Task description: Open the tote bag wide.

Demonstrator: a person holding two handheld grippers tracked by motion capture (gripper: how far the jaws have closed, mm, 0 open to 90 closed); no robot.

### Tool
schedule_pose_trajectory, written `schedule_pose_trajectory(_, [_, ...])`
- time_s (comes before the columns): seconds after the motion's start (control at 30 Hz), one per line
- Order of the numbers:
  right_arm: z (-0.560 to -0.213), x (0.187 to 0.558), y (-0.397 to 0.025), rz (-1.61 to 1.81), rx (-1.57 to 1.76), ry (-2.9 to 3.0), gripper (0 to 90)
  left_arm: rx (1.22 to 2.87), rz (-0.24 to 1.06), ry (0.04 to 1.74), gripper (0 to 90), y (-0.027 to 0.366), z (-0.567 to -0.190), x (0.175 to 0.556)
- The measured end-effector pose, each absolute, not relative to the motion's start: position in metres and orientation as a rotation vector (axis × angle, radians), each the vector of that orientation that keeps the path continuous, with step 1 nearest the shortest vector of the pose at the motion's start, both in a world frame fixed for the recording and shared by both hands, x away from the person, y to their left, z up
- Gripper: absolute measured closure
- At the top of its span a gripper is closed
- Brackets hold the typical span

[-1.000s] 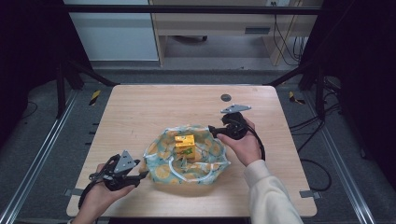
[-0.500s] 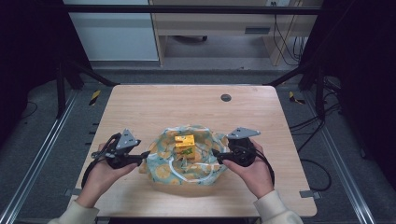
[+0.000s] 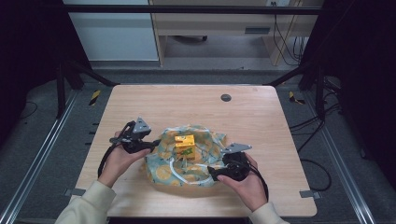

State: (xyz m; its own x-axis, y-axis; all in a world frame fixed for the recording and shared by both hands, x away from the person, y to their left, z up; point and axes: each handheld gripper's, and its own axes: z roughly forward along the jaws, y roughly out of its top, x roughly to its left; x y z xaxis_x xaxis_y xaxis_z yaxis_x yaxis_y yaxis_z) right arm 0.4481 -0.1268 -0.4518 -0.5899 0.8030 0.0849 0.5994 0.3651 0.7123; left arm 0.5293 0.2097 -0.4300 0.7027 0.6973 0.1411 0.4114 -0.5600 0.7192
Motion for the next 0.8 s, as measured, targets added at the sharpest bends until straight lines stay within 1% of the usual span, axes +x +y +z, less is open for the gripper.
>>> schedule_pose_trajectory(0.13, [-0.463,0.448,-0.125,1.051,1.273,2.397,11.5,2.269,0.528,0.837,42.7,0.202,-0.439,0.537])
schedule_pose_trajectory(0.17, [-0.468,0.448,-0.125,1.033,1.28,2.42,14.6,2.281,0.529,0.84,49.0,0.201,-0.441,0.538])
schedule_pose_trajectory(0.2, [-0.468,0.448,-0.125,1.033,1.28,2.42,14.6,2.289,0.54,0.842,49.0,0.2,-0.442,0.539])
schedule_pose_trajectory(0.23, [-0.472,0.448,-0.125,1.016,1.249,2.446,27.0,2.304,0.552,0.842,59.0,0.199,-0.444,0.54])
schedule_pose_trajectory(0.27, [-0.473,0.447,-0.125,1.014,1.242,2.458,34.1,2.297,0.548,0.842,64.1,0.199,-0.445,0.54])
schedule_pose_trajectory(0.3, [-0.474,0.446,-0.124,1.007,1.237,2.471,44.0,2.297,0.548,0.842,69.9,0.199,-0.445,0.54])
schedule_pose_trajectory(0.33, [-0.475,0.446,-0.124,1.002,1.208,2.491,49.4,2.279,0.542,0.835,73.8,0.198,-0.445,0.538])
schedule_pose_trajectory(0.37, [-0.475,0.446,-0.124,1.002,1.208,2.491,49.4,2.279,0.542,0.835,77.5,0.198,-0.445,0.538])
schedule_pose_trajectory(0.4, [-0.477,0.446,-0.122,0.991,1.165,2.531,62.4,2.263,0.547,0.827,80.4,0.197,-0.445,0.537])
schedule_pose_trajectory(0.43, [-0.477,0.446,-0.122,0.991,1.165,2.531,62.4,2.262,0.55,0.821,80.4,0.196,-0.444,0.535])
schedule_pose_trajectory(0.47, [-0.478,0.446,-0.122,0.991,1.146,2.545,68.2,2.257,0.561,0.816,82.2,0.195,-0.442,0.534])
schedule_pose_trajectory(0.5, [-0.478,0.447,-0.123,0.973,1.115,2.559,79.9,2.253,0.572,0.814,84.3,0.195,-0.441,0.533])
schedule_pose_trajectory(0.53, [-0.478,0.447,-0.123,0.973,1.115,2.559,79.9,2.25,0.574,0.813,84.3,0.195,-0.44,0.532])
schedule_pose_trajectory(0.57, [-0.477,0.447,-0.123,0.977,1.103,2.553,84.9,2.238,0.581,0.814,84.7,0.196,-0.437,0.531])
schedule_pose_trajectory(0.6, [-0.474,0.447,-0.125,0.987,1.091,2.538,88.1,2.23,0.589,0.812,85.2,0.197,-0.435,0.53])
schedule_pose_trajectory(0.67, [-0.466,0.45,-0.134,0.976,1.076,2.481,89.8,2.239,0.597,0.811,85.4,0.199,-0.433,0.529])
schedule_pose_trajectory(0.8, [-0.467,0.455,-0.143,0.955,1.096,2.453,90.0,2.284,0.608,0.824,85.5,0.2,-0.44,0.532])
